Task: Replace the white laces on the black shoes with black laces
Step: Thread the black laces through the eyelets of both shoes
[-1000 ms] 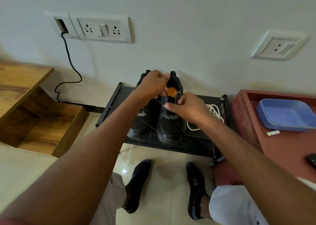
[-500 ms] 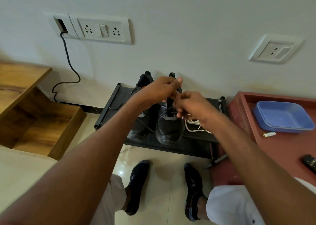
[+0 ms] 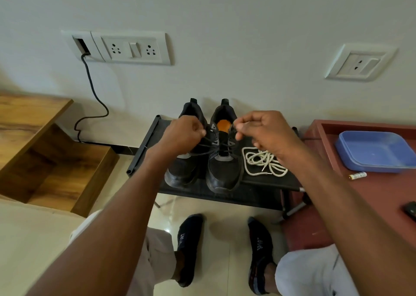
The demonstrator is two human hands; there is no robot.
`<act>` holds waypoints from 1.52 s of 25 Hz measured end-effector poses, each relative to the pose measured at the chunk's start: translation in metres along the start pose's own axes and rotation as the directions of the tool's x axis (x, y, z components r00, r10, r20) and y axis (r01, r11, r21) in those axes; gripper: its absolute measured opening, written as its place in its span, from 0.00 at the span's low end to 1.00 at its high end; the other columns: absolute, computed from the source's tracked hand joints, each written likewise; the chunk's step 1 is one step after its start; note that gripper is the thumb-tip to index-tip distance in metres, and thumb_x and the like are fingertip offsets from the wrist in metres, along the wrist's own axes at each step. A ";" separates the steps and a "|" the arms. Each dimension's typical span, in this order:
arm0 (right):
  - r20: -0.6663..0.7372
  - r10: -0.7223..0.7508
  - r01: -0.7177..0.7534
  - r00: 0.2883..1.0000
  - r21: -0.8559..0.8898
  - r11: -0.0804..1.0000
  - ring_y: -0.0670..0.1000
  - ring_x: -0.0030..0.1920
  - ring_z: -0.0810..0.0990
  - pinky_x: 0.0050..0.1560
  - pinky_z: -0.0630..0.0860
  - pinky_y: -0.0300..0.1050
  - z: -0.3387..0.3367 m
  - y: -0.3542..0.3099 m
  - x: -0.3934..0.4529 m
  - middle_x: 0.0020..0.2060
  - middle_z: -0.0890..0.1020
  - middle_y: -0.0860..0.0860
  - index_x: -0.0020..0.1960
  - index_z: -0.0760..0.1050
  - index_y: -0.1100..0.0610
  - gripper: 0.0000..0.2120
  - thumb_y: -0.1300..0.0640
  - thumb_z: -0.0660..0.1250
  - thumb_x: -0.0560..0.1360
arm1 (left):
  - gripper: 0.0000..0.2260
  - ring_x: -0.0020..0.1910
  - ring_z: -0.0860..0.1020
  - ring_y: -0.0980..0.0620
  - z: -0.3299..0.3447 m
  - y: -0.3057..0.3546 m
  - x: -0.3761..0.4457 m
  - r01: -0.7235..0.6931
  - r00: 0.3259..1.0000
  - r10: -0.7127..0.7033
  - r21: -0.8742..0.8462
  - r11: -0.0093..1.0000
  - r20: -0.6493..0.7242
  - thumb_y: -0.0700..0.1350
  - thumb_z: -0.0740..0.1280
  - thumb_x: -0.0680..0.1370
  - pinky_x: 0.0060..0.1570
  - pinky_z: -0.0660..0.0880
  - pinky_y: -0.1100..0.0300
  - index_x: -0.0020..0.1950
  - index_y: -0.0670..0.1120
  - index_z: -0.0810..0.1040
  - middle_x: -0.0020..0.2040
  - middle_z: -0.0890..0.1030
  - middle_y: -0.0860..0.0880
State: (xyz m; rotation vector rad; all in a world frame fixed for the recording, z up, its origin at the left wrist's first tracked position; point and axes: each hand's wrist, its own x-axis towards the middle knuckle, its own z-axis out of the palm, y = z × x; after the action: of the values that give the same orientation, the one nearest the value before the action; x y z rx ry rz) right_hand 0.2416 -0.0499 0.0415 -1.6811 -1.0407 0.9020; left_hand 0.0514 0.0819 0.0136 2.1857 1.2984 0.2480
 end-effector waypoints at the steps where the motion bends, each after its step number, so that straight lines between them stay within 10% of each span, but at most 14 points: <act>1: 0.057 0.006 -0.005 0.998 -0.021 1.000 0.42 0.24 0.71 0.25 0.67 0.35 0.008 -0.001 0.001 0.39 0.87 0.56 0.53 0.83 0.58 0.03 0.60 0.71 0.81 | 0.13 0.55 0.82 0.49 0.000 0.011 -0.003 -0.043 0.998 0.050 -0.202 0.978 0.029 0.53 0.65 0.85 0.55 0.77 0.53 0.61 0.47 0.81 0.53 0.85 0.48; 5: -0.027 0.030 -0.027 0.999 0.126 0.992 0.44 0.22 0.68 0.24 0.62 0.38 0.016 -0.005 0.014 0.32 0.84 0.53 0.49 0.82 0.58 0.05 0.57 0.75 0.78 | 0.25 0.49 0.85 0.43 -0.004 0.040 0.000 0.009 0.919 0.256 -0.665 0.747 0.301 0.60 0.61 0.85 0.60 0.79 0.49 0.60 0.39 0.81 0.43 0.85 0.45; 8: -0.161 0.111 -0.077 0.981 0.202 0.976 0.45 0.26 0.69 0.26 0.65 0.39 0.004 0.000 0.025 0.34 0.84 0.53 0.50 0.85 0.59 0.06 0.57 0.76 0.77 | 0.14 0.38 0.80 0.46 -0.011 0.028 0.017 -0.029 0.946 0.193 -0.525 0.851 0.260 0.51 0.67 0.84 0.49 0.78 0.54 0.52 0.40 0.84 0.29 0.77 0.48; 13: -0.184 0.119 -0.130 0.976 -0.050 0.990 0.43 0.30 0.77 0.30 0.70 0.34 0.011 0.019 0.045 0.37 0.88 0.49 0.45 0.86 0.54 0.04 0.58 0.74 0.78 | 0.07 0.50 0.84 0.47 -0.006 -0.008 0.034 -0.108 0.933 0.079 0.063 0.992 0.351 0.48 0.73 0.80 0.56 0.80 0.48 0.49 0.45 0.86 0.46 0.86 0.46; 18: 0.013 0.106 -0.107 0.994 0.021 0.994 0.45 0.27 0.73 0.26 0.68 0.38 0.031 0.014 0.056 0.35 0.84 0.54 0.50 0.86 0.55 0.05 0.59 0.71 0.80 | 0.11 0.53 0.86 0.48 -0.001 0.002 0.043 -0.086 0.905 0.272 -0.484 0.871 0.328 0.44 0.75 0.79 0.61 0.80 0.52 0.61 0.46 0.82 0.49 0.88 0.44; 24: -0.126 0.165 -0.170 0.978 -0.033 0.985 0.46 0.33 0.80 0.31 0.73 0.38 0.024 0.030 0.068 0.39 0.87 0.51 0.48 0.86 0.53 0.06 0.60 0.71 0.80 | 0.04 0.42 0.84 0.50 -0.005 -0.014 0.054 -0.081 0.882 0.176 -0.228 0.970 0.436 0.40 0.73 0.80 0.46 0.77 0.56 0.52 0.41 0.85 0.42 0.88 0.45; 31: -0.057 0.066 -0.074 0.996 -0.154 0.985 0.50 0.33 0.85 0.29 0.73 0.36 0.027 0.027 0.067 0.35 0.87 0.52 0.47 0.82 0.54 0.04 0.60 0.71 0.80 | 0.09 0.48 0.87 0.46 0.012 0.014 0.056 0.027 0.909 0.199 -0.530 0.848 0.365 0.46 0.71 0.82 0.47 0.84 0.56 0.55 0.40 0.83 0.46 0.88 0.42; 38: -0.076 0.036 -0.061 0.996 -0.363 0.930 0.50 0.41 0.85 0.36 0.75 0.41 0.017 0.039 0.076 0.42 0.86 0.49 0.54 0.83 0.48 0.15 0.66 0.66 0.79 | 0.05 0.38 0.87 0.43 0.025 0.017 0.056 0.040 0.969 0.061 -0.399 0.916 0.238 0.42 0.70 0.83 0.36 0.84 0.57 0.53 0.41 0.84 0.37 0.86 0.41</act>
State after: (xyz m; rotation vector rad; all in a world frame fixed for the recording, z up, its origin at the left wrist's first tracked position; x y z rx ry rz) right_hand 0.2637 0.0178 -0.0093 -2.0395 -1.1784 0.7054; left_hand 0.1036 0.1141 -0.0049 1.8072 0.9961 0.2176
